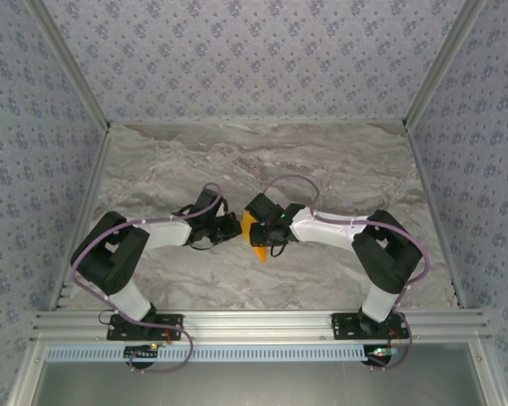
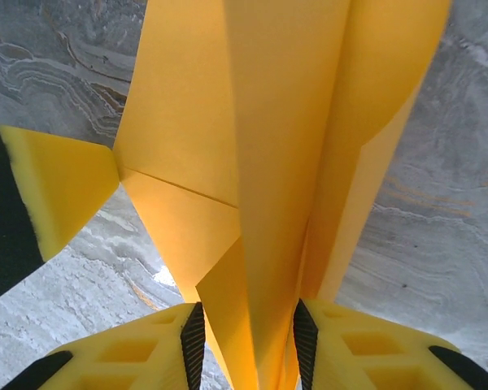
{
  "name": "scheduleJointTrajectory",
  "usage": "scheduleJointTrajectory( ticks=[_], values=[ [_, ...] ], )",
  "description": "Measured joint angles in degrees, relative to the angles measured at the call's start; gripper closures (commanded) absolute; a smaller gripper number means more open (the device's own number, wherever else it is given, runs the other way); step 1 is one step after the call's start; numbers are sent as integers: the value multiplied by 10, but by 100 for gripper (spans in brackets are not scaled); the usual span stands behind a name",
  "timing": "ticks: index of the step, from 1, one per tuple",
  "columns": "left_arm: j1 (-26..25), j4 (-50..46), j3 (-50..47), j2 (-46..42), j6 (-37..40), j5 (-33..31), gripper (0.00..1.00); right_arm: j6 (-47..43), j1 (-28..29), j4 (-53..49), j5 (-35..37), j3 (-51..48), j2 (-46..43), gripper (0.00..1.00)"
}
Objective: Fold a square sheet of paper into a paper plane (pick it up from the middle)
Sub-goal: Move the paper plane to the center of the table.
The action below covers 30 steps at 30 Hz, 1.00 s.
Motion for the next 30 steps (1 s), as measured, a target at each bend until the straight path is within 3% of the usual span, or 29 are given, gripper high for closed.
scheduleJointTrajectory(
  ticks=[30],
  values=[
    [0, 0, 0, 0, 0, 0, 96, 3, 38, -35, 52, 28, -12, 58]
  ],
)
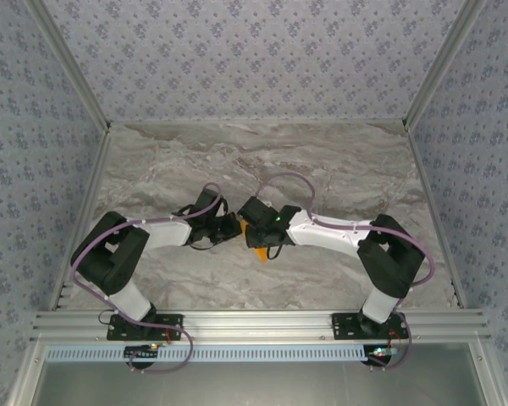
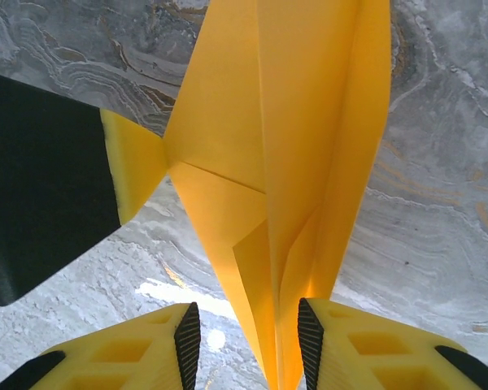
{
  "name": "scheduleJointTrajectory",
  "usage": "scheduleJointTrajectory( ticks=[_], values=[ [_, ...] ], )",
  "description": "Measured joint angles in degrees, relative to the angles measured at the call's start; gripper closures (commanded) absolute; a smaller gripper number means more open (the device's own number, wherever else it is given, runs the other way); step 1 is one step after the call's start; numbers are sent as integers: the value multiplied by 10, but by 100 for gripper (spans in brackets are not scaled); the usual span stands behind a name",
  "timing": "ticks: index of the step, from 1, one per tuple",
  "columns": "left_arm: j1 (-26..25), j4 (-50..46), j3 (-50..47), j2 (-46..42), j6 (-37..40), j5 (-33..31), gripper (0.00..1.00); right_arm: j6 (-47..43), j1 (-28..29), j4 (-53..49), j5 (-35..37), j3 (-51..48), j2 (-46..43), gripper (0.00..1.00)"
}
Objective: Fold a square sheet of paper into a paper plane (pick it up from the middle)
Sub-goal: Move the paper plane to the center of the table.
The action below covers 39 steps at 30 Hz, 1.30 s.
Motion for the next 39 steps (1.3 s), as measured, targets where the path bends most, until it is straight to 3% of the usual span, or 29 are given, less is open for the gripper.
scheduleJointTrajectory(
  ticks=[15, 25, 28, 30, 33, 39],
  values=[
    [0, 0, 0, 0, 0, 0, 96, -1, 0, -48, 26, 59, 68, 58],
    [0, 0, 0, 0, 0, 0, 95, 10, -1, -50, 35, 59, 89, 65],
    [0, -1, 0, -3, 0, 0, 92, 19, -3, -52, 35, 59, 93, 72],
    [0, -4, 0, -11, 0, 0, 88, 22, -3, -53, 37, 59, 93, 76],
    [2, -18, 1, -30, 1, -4, 75, 30, -5, -54, 43, 59, 93, 83],
    [16, -75, 1, -96, 10, -55, 32, 37, -8, -54, 61, 54, 92, 84]
  ],
)
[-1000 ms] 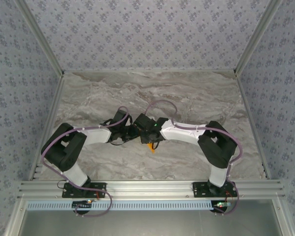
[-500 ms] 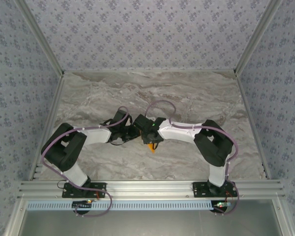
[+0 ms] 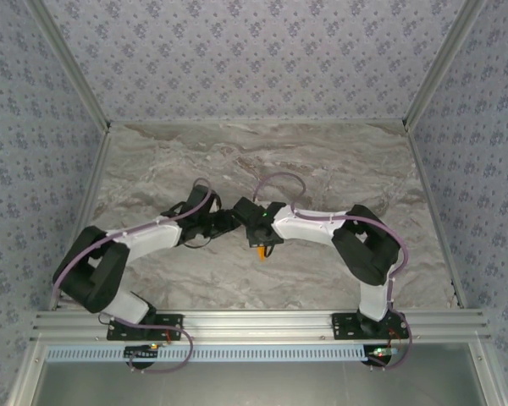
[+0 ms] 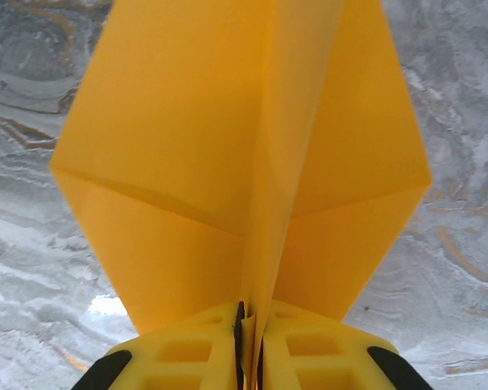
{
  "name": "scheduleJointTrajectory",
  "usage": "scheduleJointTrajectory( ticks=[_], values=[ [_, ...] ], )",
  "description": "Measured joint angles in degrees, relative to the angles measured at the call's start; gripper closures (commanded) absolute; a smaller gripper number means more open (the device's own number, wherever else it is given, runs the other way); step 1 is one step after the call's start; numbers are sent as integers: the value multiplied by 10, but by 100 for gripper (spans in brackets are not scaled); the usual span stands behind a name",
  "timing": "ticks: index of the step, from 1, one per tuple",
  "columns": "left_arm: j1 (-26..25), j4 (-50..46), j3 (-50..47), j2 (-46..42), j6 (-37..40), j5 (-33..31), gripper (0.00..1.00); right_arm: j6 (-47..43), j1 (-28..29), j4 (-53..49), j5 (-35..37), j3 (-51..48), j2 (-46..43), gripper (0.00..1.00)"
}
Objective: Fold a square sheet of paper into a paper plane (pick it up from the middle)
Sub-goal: Move the paper plane to the center of the table.
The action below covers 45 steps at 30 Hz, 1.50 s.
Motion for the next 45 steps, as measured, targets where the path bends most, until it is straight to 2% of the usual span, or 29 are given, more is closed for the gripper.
scheduleJointTrajectory(
  ticks=[3, 10, 25, 31, 39, 45],
  values=[
    [9, -36, 0, -31, 3, -39, 17, 2, -4, 0, 3, 0, 0, 82],
    [30, -95, -10, -77, 7, -102, 1, 12, -8, 3, 2, -20, 0, 78],
    [40, -140, -22, -92, 8, -135, 1, 32, -12, 14, 1, -24, 4, 82],
    [46, -148, -23, -97, 12, -141, 1, 27, -22, 21, -9, -19, 4, 89],
    [52, -174, -23, -123, 23, -155, 1, -42, -100, 19, 0, 53, 16, 88],
    [52, -196, -23, -135, 38, -170, 1, -123, -167, 34, 0, 136, 87, 88]
  ],
)
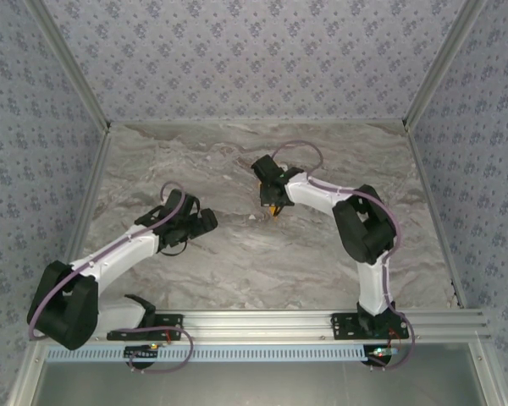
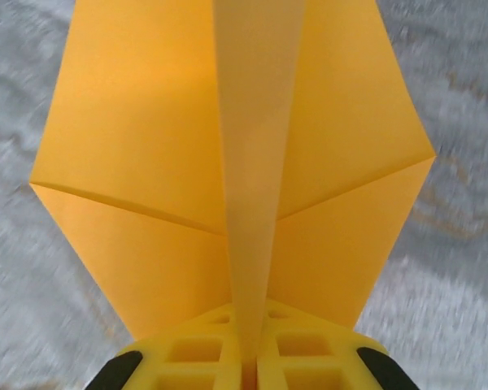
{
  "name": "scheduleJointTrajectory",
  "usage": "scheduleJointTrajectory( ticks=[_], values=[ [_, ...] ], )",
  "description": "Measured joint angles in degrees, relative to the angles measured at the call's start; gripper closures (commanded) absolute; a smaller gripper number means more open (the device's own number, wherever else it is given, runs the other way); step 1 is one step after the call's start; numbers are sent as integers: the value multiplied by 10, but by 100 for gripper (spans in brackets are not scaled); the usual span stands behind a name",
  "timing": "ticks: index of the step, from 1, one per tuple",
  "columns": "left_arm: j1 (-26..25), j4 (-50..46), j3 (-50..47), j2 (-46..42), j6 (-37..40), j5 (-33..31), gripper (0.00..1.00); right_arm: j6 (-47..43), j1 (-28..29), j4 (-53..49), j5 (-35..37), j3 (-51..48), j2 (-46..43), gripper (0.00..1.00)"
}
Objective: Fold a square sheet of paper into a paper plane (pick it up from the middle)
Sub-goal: Move the paper plane to the center of the table.
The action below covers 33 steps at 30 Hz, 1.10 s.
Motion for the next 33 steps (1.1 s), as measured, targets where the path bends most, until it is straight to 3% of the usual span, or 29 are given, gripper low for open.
scheduleJointTrajectory(
  ticks=[19, 26, 30, 33],
  values=[
    [1, -19, 1, -3, 11, -14, 1, -30, -35, -11, -32, 51, 64, 79],
    [17, -65, 80, -3, 42, -46, 1, -18, -35, -59, -40, 87, 36, 48],
    [38, -79, 141, -4, 69, -77, 1, -17, -36, -74, -36, 88, -54, 29],
    [55, -84, 170, -10, 91, -103, 1, -19, -41, -70, -22, 82, -142, 20]
  ],
)
